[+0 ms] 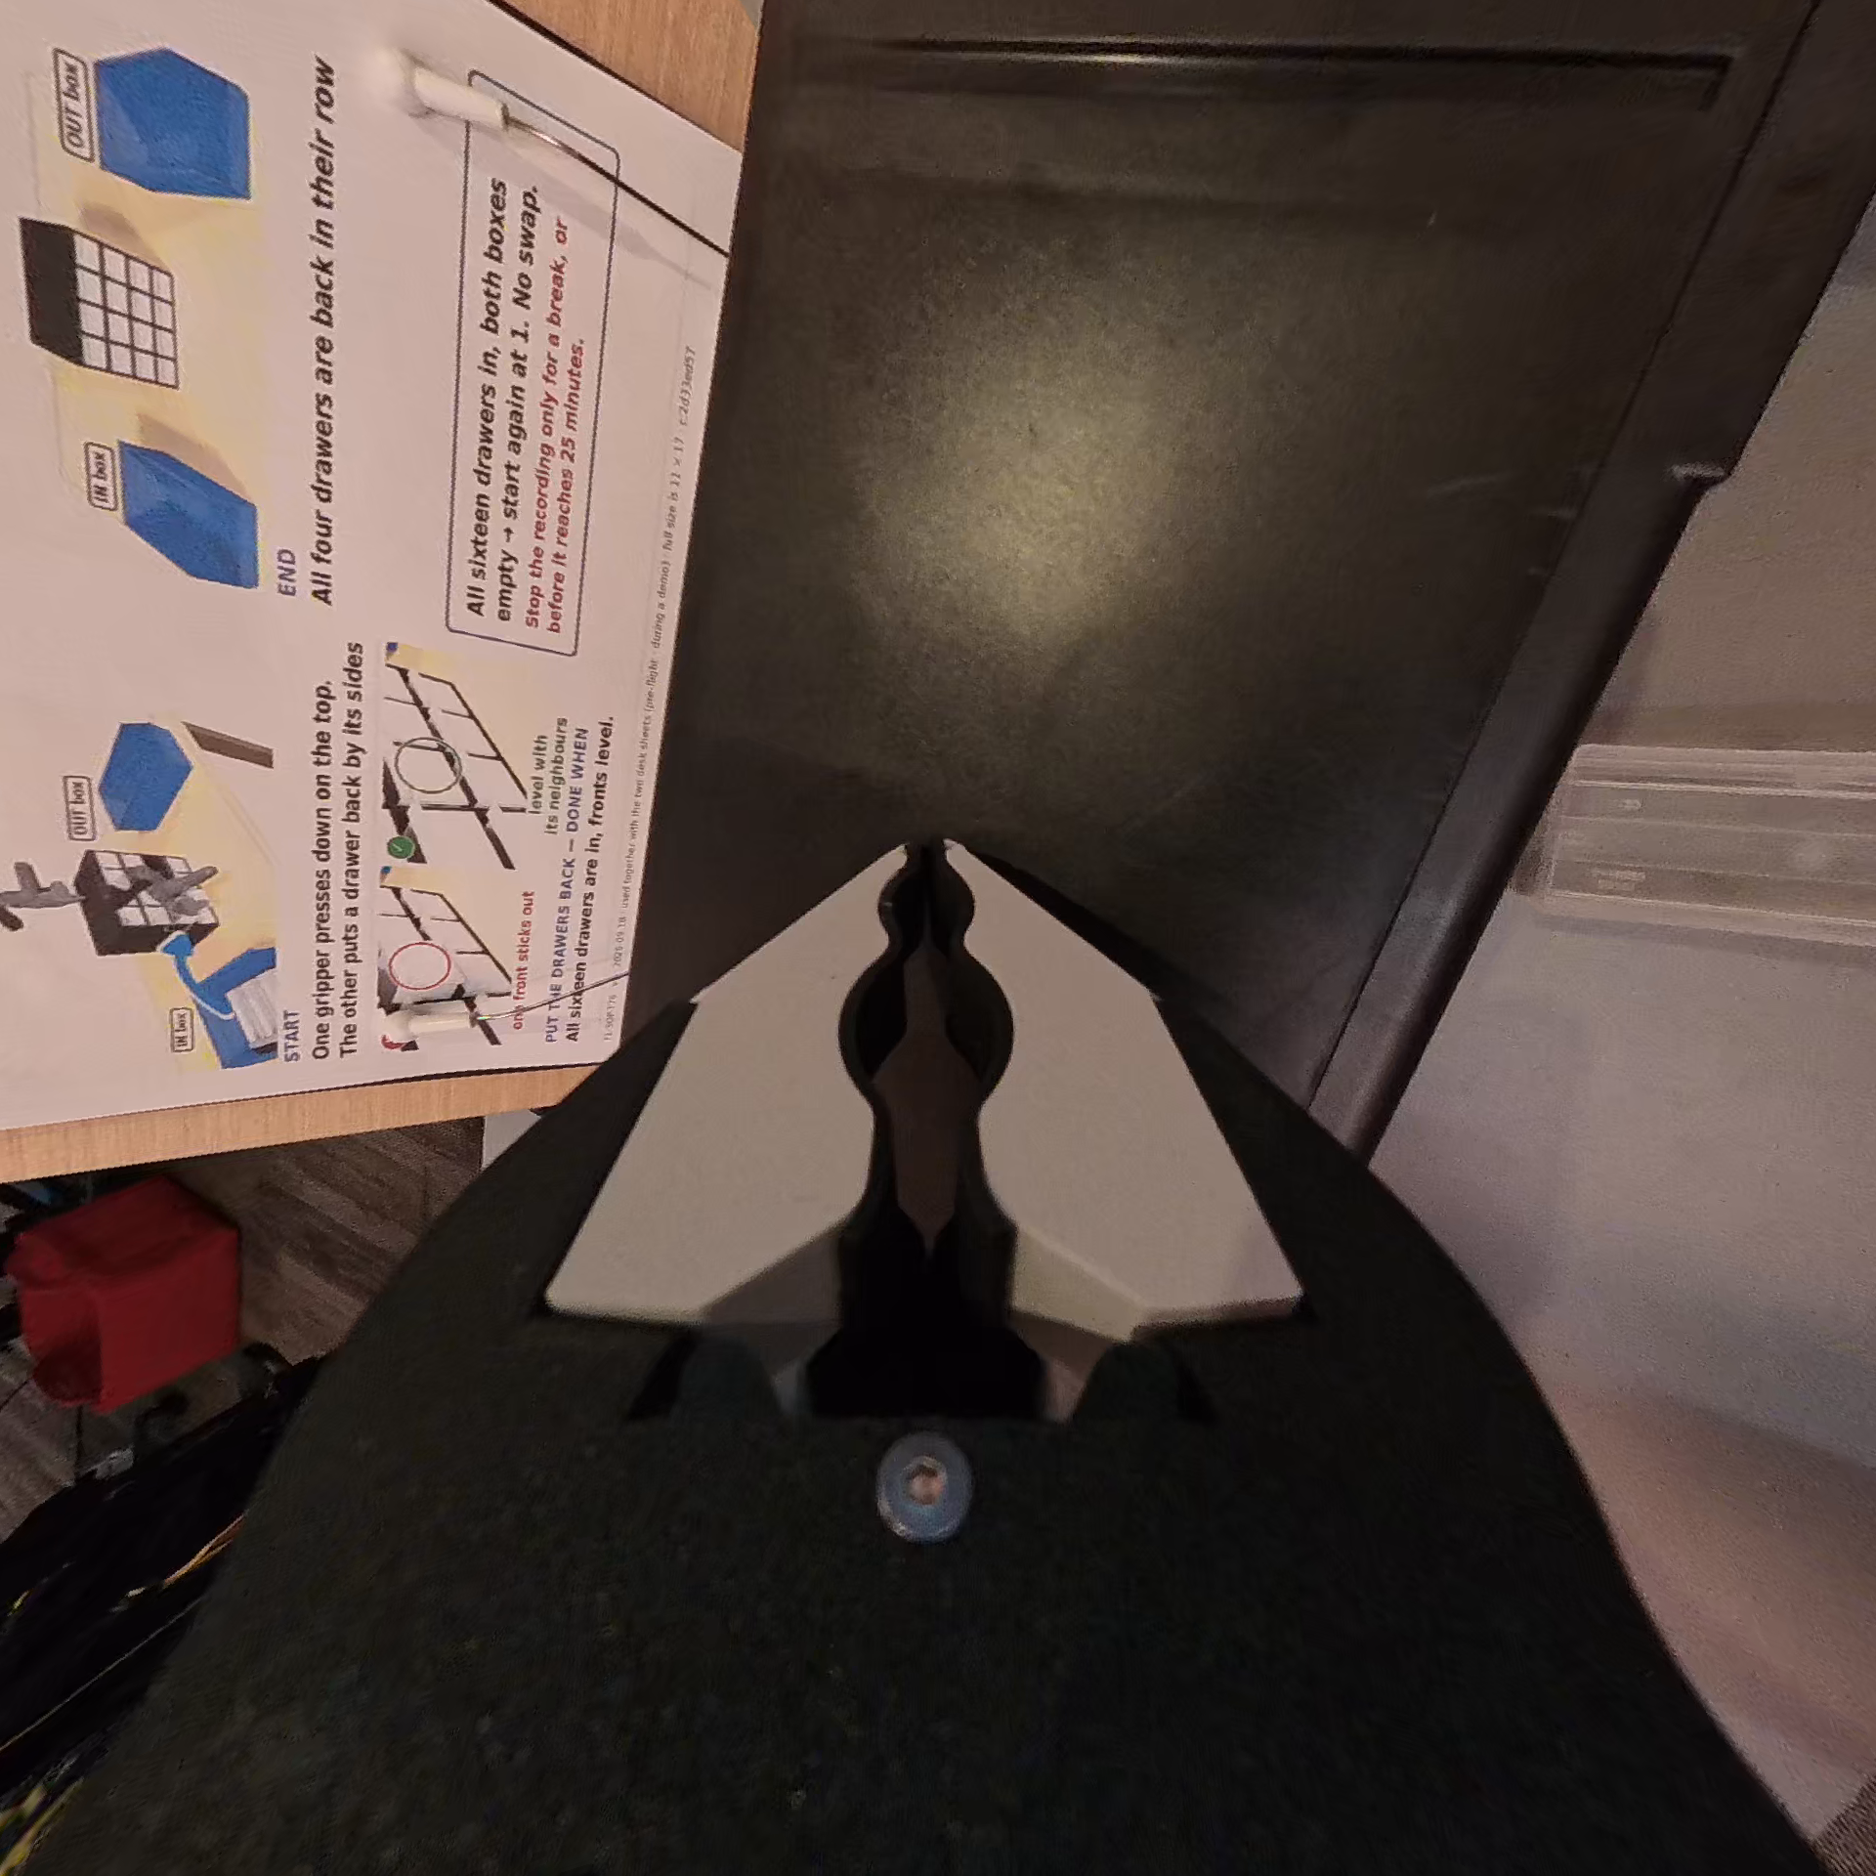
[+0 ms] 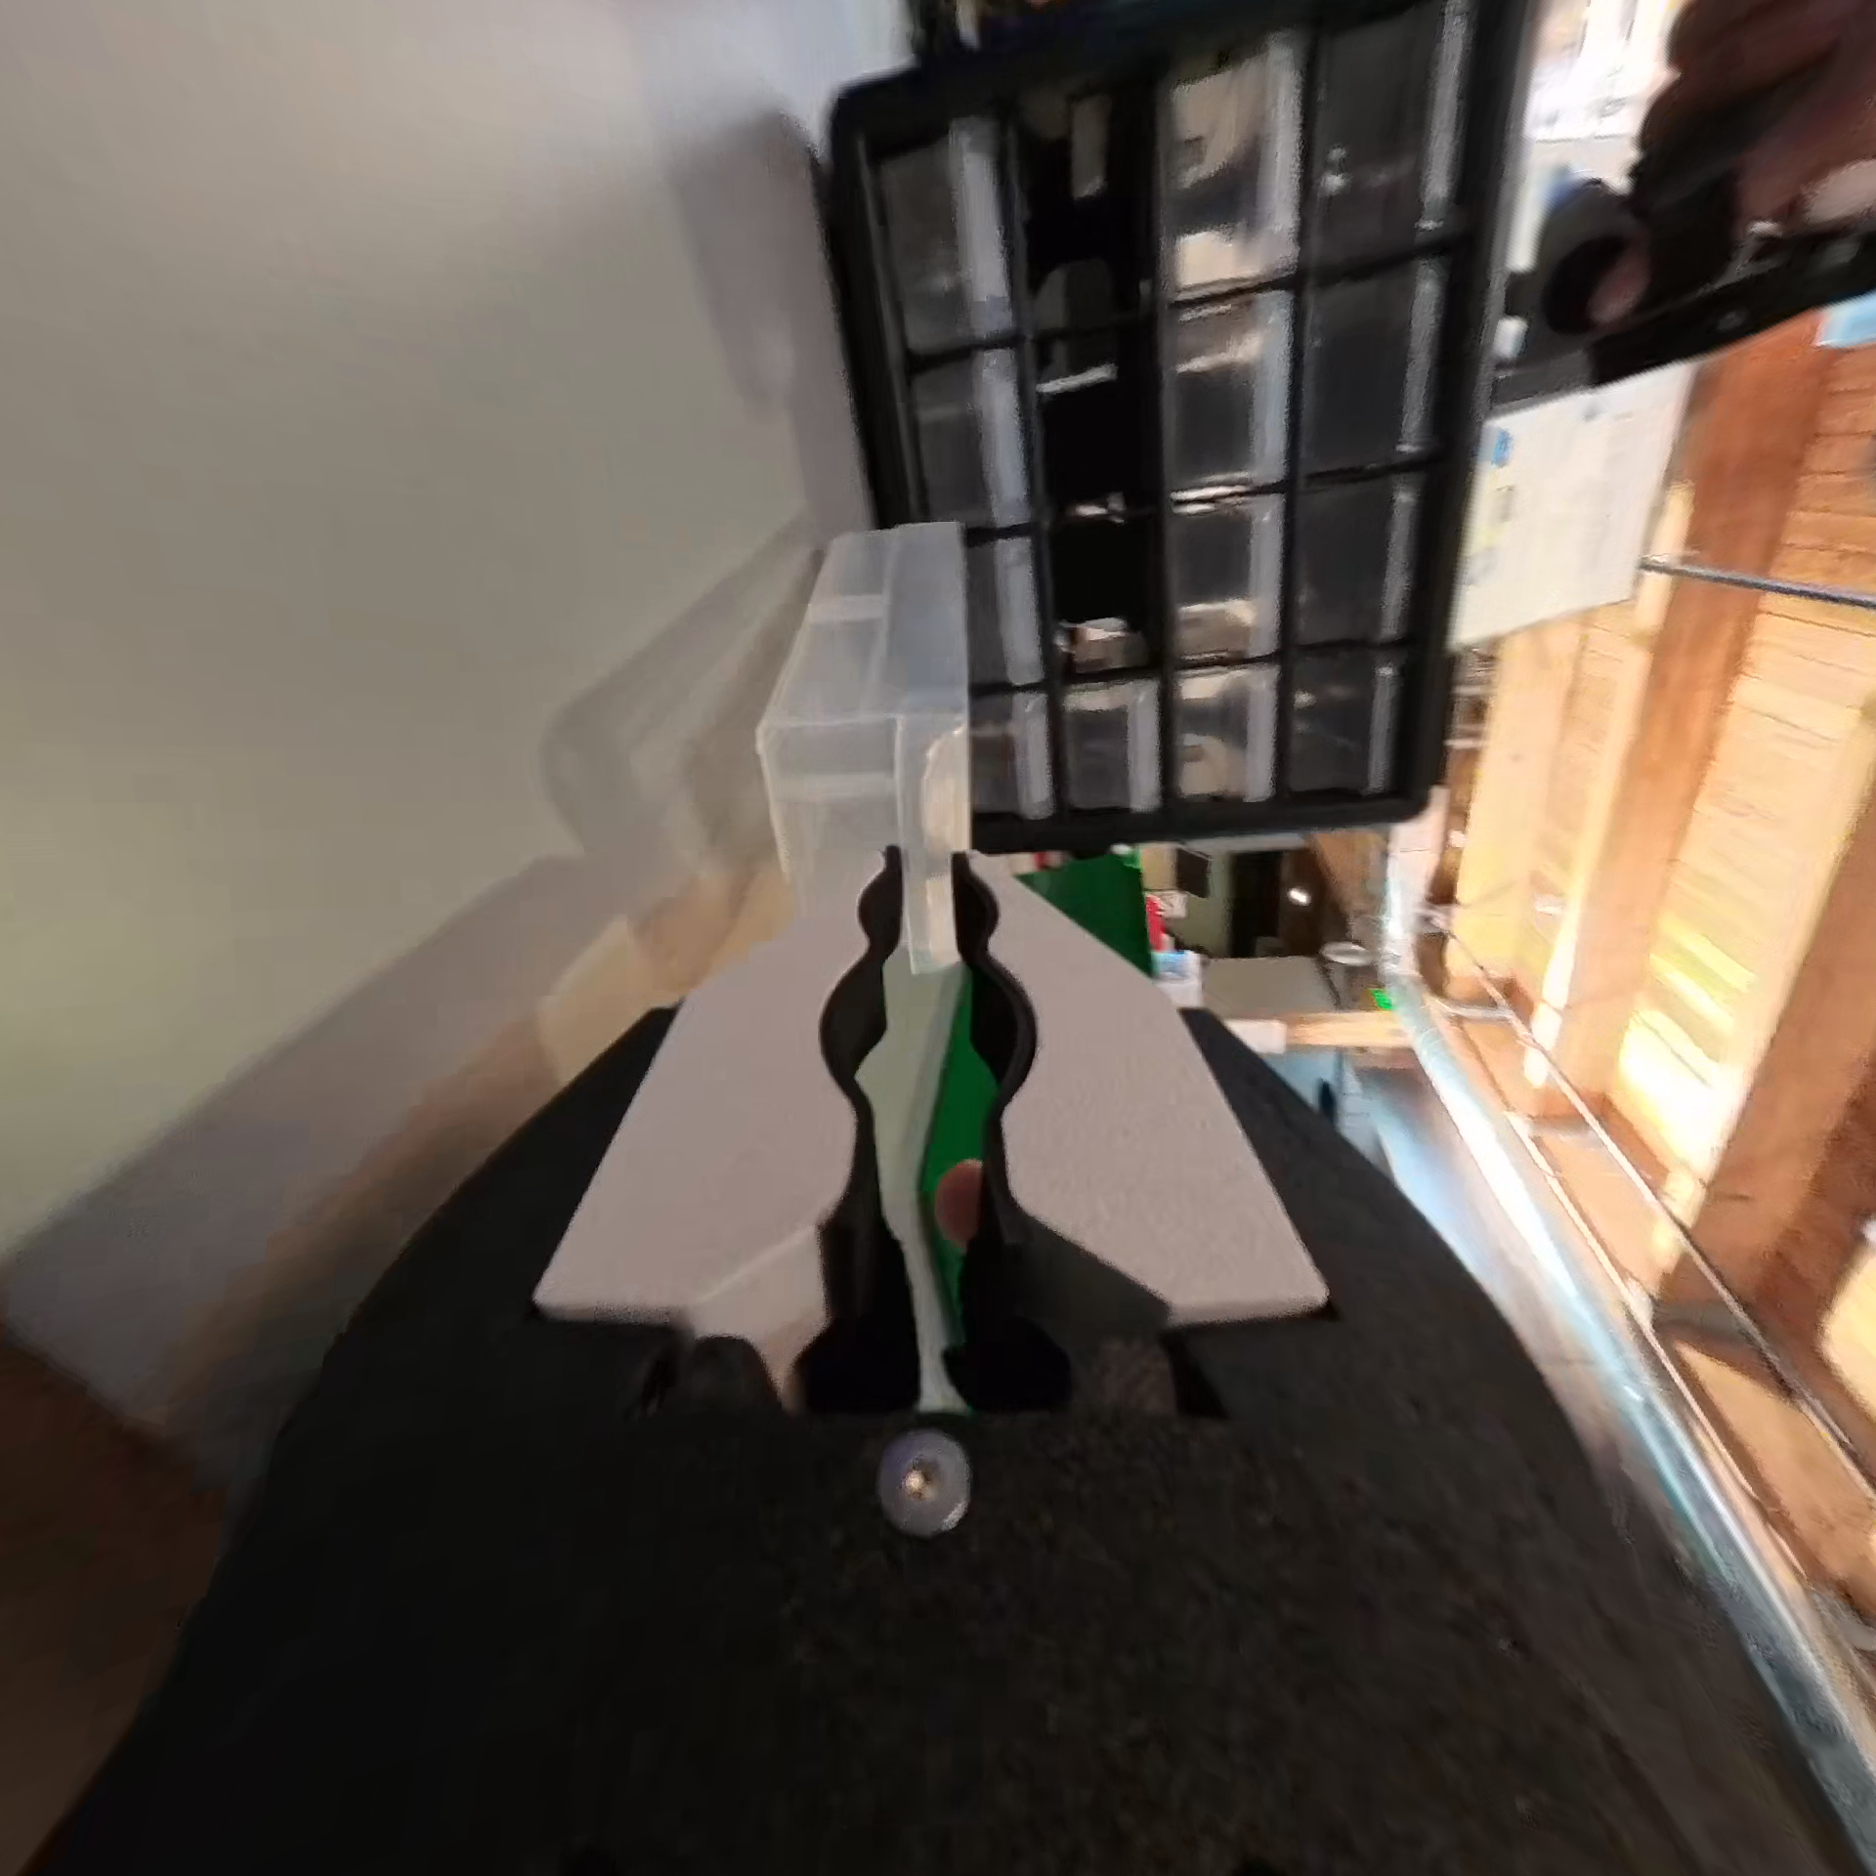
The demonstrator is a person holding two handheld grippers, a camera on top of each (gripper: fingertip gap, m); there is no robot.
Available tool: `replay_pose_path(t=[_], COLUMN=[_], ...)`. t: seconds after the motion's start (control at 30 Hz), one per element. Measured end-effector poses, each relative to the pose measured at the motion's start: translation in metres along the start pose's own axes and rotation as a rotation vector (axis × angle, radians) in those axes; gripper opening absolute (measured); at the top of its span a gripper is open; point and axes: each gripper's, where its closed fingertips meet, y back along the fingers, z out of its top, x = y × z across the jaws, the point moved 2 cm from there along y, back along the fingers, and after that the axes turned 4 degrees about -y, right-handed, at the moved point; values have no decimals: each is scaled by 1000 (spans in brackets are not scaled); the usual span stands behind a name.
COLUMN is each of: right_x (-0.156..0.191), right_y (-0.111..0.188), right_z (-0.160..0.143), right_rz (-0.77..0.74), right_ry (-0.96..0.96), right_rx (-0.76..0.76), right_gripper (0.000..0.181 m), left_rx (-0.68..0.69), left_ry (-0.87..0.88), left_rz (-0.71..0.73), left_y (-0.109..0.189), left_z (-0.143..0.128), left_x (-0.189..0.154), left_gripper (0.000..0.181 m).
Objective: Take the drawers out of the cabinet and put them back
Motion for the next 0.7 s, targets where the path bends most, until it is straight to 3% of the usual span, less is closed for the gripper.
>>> replay_pose_path(t=[0.13,0.3,0.43,0.5,0.63,0.67,0.7], right_x=[13,16,10,8,-18,-23,-23], right_y=[9,15,30,41,49,48,46], right_z=[-7,-22,-14,-8,-9,-10,-6], right_rz=[96,102,236,372,536,590,676], right_ry=[14,4,-318,-540,-895,-980,-1069], right_rx=[19,78,78,86,139,169,205], right_gripper=[10,10,21,30,37,44,62], left_rx=[-3,-4,-4,-2,2,3,3], left_ry=[4,0,8,7,8,8,6], left_rz=[5,17,16,16,12,12,12], left_y=[0,0,0,0,0,0,0], left_z=[0,0,0,0,0,0,0], left_x=[0,0,0,0,0,0,0], left_gripper=[0,0,0,0,0,0,0])
